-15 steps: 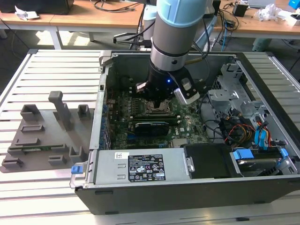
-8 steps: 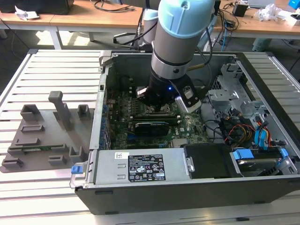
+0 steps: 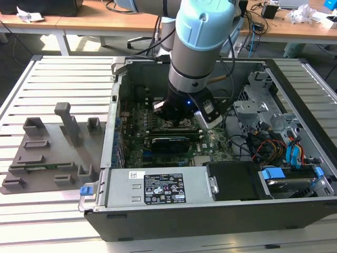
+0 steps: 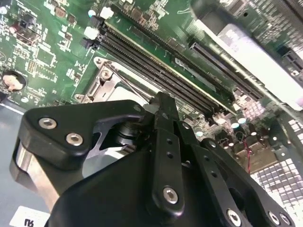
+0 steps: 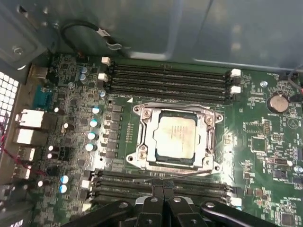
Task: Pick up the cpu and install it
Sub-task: 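Install the second cpu locking lever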
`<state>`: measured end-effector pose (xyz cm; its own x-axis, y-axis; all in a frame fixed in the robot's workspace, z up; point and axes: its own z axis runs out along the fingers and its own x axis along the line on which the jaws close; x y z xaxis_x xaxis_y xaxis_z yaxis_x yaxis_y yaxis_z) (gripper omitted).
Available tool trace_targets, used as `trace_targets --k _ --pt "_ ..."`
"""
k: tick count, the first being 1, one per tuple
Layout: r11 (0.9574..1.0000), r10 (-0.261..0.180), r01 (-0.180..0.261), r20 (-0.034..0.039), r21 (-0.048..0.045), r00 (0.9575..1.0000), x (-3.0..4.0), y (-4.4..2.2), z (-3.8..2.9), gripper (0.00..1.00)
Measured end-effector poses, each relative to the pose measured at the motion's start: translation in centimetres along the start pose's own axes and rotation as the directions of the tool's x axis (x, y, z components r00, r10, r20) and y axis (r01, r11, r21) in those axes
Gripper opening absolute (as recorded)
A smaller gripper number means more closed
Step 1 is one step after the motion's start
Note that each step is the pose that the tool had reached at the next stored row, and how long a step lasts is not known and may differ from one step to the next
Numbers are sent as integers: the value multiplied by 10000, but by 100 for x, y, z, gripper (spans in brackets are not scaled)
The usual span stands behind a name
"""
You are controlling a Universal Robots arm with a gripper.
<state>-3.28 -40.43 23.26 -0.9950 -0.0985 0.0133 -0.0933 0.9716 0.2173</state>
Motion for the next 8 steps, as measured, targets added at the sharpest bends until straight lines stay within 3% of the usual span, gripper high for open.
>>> trace_targets --k 3,8 --pt "10000 7 -7 3 -8 10000 38 23 50 11" --pt "10000 46 -46 14 -29 10000 181 24 159 11"
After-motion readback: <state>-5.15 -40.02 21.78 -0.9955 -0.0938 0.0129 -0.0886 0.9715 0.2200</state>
